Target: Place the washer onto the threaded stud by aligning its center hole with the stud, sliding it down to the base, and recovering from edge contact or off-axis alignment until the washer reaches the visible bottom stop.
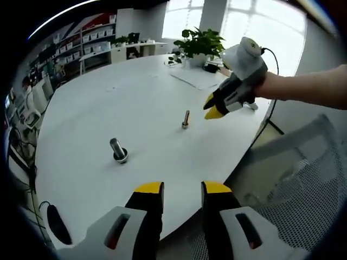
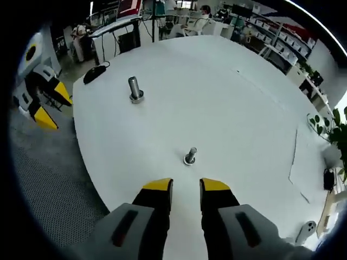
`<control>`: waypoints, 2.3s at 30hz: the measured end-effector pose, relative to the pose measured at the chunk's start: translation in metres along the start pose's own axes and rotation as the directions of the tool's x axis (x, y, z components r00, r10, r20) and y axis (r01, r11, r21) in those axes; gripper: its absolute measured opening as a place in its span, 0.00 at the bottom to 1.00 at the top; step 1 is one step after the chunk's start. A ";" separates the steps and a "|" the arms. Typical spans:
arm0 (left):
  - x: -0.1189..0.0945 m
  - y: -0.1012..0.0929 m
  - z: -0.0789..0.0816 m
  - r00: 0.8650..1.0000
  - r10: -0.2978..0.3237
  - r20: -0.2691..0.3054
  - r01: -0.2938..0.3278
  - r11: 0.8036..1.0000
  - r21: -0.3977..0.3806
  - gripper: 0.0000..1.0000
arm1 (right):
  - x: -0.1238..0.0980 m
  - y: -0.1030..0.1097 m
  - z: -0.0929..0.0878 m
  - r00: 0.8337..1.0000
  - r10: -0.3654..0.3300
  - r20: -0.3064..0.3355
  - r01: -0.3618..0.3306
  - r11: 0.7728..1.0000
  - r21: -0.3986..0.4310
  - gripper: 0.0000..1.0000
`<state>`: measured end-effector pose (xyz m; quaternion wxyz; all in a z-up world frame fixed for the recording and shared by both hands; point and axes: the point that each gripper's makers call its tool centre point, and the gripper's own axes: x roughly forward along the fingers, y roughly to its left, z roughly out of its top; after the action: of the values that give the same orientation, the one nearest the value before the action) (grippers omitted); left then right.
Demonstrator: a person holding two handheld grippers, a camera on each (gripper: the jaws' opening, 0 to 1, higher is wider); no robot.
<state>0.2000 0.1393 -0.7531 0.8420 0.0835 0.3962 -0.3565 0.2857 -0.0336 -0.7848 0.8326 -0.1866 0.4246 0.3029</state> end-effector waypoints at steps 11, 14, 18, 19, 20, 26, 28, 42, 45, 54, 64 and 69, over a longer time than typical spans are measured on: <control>-0.009 0.013 0.019 0.994 0.039 0.099 -0.033 0.998 -0.055 0.24 | -0.054 0.024 0.025 0.967 -0.086 0.242 0.030 0.974 0.226 0.23; -0.010 0.014 0.019 0.994 0.046 0.100 -0.040 0.998 -0.056 0.25 | -0.063 0.026 0.029 0.952 -0.103 0.288 0.018 0.959 0.283 0.24; -0.010 0.014 0.020 0.993 0.045 0.105 -0.038 0.997 -0.066 0.26 | -0.071 0.020 0.034 0.919 -0.149 0.365 0.046 0.960 0.275 0.24; -0.010 0.014 0.019 0.994 0.045 0.103 -0.038 0.997 -0.068 0.26 | -0.074 0.020 0.040 0.907 -0.147 0.395 0.030 0.958 0.286 0.24; -0.010 0.012 0.018 0.994 0.044 0.101 -0.038 0.997 -0.065 0.26 | -0.077 0.019 0.044 0.900 -0.154 0.409 0.020 0.950 0.313 0.24; -0.014 0.027 0.023 0.986 0.104 0.129 -0.095 0.992 -0.079 0.27 | -0.069 0.017 0.042 0.901 -0.142 0.410 -0.003 0.943 0.333 0.30; -0.016 0.030 0.025 0.983 0.108 0.147 -0.095 0.991 -0.091 0.27 | -0.069 0.020 0.044 0.900 -0.138 0.414 -0.004 0.946 0.323 0.30; -0.020 0.038 0.033 0.969 0.146 0.198 -0.124 0.985 -0.119 0.30 | -0.074 0.026 0.059 0.857 -0.099 0.505 -0.146 0.895 0.422 0.32; -0.021 0.038 0.034 0.968 0.148 0.201 -0.127 0.986 -0.112 0.30 | -0.075 0.023 0.057 0.862 -0.112 0.495 -0.108 0.913 0.394 0.32; -0.022 0.038 0.034 0.967 0.149 0.205 -0.126 0.985 -0.118 0.30 | -0.070 0.033 0.057 0.876 -0.096 0.472 -0.069 0.945 0.321 0.34; -0.023 0.039 0.036 0.965 0.152 0.212 -0.127 0.984 -0.123 0.31 | -0.065 0.029 0.049 0.894 -0.112 0.435 -0.035 0.949 0.315 0.34; -0.021 0.039 0.032 0.969 0.154 0.195 -0.131 0.984 -0.124 0.32 | -0.062 0.028 0.046 0.898 -0.114 0.424 -0.027 0.950 0.312 0.34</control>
<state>0.2361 0.1658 -0.7216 0.9050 0.0284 0.3197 -0.2793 0.2663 -0.0083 -0.7088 0.9319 0.0099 0.2649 0.2477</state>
